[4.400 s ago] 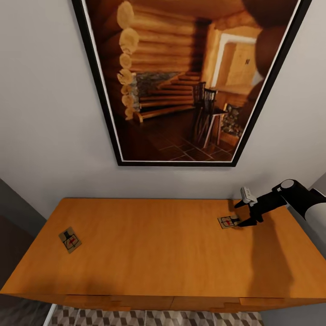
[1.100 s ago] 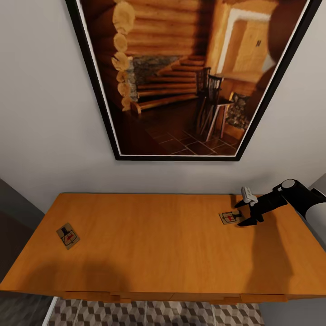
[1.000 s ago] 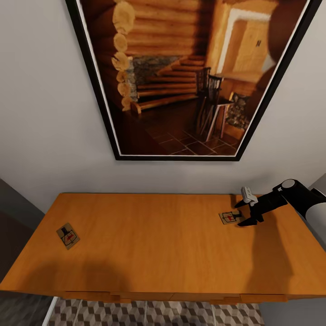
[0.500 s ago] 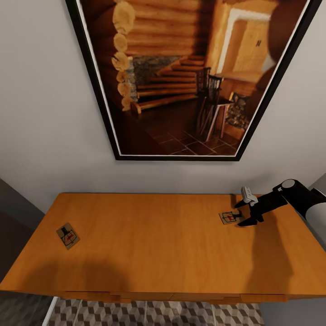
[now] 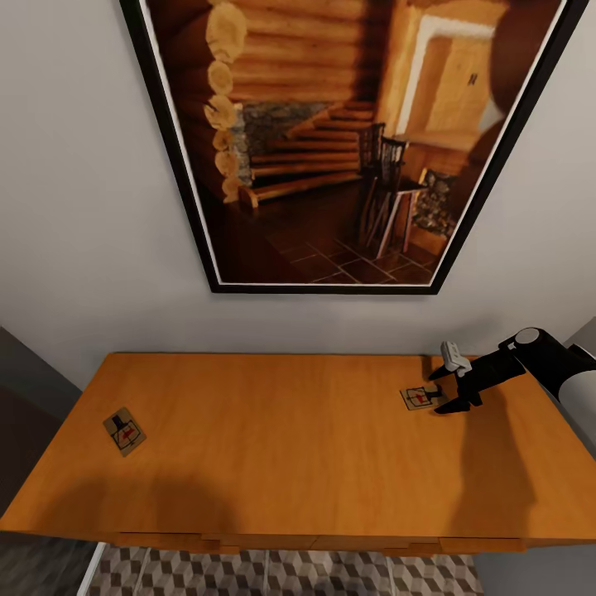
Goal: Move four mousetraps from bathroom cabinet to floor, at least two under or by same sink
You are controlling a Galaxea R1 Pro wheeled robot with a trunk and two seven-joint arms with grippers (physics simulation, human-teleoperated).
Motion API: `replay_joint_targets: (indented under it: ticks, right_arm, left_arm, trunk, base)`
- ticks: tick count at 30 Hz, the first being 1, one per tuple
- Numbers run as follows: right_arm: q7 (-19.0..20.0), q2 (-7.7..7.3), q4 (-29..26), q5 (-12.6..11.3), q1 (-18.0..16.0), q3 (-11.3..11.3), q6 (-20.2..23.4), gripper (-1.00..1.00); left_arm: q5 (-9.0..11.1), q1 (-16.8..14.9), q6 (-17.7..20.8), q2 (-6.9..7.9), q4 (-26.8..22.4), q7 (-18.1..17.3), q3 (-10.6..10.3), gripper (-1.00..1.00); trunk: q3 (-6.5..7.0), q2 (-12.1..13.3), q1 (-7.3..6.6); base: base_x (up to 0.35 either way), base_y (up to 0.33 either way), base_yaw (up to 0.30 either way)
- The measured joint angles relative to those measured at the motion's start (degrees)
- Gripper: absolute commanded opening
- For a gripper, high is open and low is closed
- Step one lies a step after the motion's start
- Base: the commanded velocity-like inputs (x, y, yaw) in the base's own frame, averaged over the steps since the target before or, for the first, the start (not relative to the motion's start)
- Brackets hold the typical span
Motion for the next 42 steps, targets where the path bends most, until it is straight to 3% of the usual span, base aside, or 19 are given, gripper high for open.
replay_joint_targets:
  ticks: [42]
  right_arm:
    - [-0.04,0.0,0.0,-0.03,0.0,0.03,-0.01,1.0]
  left_arm:
    - [0.0,0.01,0.0,0.0,0.0,0.0,0.0,1.0]
  trunk:
    - [0.0,0.0,0.0]
  base:
    - [0.0,0.0,0.0]
